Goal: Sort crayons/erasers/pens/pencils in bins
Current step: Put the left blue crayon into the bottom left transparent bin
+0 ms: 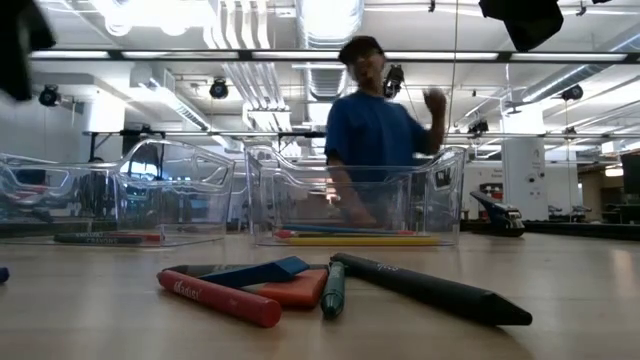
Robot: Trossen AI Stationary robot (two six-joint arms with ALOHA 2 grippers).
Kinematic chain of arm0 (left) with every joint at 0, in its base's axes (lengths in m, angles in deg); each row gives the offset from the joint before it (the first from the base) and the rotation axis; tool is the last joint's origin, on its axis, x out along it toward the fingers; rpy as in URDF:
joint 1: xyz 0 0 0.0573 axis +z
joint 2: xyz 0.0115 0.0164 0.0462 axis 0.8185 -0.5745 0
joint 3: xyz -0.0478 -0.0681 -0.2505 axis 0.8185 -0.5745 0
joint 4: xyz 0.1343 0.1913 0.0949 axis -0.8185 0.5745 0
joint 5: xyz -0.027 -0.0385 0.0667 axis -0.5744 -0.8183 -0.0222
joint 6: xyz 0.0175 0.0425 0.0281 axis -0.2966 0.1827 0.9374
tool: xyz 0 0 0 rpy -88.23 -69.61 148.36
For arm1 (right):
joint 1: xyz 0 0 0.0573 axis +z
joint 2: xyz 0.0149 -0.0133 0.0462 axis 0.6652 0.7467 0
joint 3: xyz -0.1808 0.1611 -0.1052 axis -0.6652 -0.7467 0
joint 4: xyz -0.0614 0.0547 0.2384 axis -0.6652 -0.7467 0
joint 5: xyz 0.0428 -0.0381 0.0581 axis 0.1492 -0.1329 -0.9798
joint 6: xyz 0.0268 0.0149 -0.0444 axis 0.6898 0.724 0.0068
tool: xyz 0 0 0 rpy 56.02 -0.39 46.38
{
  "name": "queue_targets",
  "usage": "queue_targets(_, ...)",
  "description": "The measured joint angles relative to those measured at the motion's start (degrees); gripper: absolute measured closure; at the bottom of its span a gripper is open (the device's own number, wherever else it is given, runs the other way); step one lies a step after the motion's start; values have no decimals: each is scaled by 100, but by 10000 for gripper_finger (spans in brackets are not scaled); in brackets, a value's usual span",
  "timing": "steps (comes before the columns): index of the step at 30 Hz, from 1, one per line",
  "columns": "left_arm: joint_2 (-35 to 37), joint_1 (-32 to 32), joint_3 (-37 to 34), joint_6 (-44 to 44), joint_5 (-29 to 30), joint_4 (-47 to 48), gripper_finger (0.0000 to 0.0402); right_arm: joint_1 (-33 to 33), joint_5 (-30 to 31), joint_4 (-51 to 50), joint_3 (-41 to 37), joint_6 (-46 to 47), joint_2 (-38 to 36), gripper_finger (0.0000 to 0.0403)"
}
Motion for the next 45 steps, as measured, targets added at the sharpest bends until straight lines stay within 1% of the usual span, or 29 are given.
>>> queue_targets(4, -287, -12, -81, -740, -668, -34, 169, 4, -11, -1, -12, 119, 0, 156)
queue_targets(6, -502, -22, -66, -1003, -879, -115, 169, 12, -12, -1, -22, 161, 0, 156)
queue_targets(10, -898, -7, 37, -1221, -1468, -288, 169, 17, -12, 1, -31, 415, 0, 156)
queue_targets(12, -1078, 1, 94, -1378, -1648, -270, 169, 39, -11, -1, -39, 425, 0, 156)
queue_targets(15, -1280, 8, 231, -1513, -1773, -293, 169, 42, -11, 2, -47, 429, 0, 156)
queue_targets(19, -1437, 42, 406, -1536, -1782, -273, 169, 42, -11, 4, -57, 429, 0, 156)
queue_targets(23, -1551, 142, 509, -1817, -1820, -205, 169, 42, -9, 7, -57, 460, 0, 156)
queue_targets(26, -1680, 217, 573, -1846, -1937, -222, 174, 42, -11, 7, -60, 460, 0, 156)
queue_targets(34, -1952, 272, 642, -1817, -2163, -197, 226, 42, -9, 12, -81, 462, 0, 156)
queue_targets(42, -1958, 277, 499, -1835, -2227, -214, 277, 42, -9, 29, -96, 462, 0, 156)
queue_targets(45, -1963, 277, 491, -1919, -2238, -11, 297, 42, -9, 29, -96, 464, 0, 156)
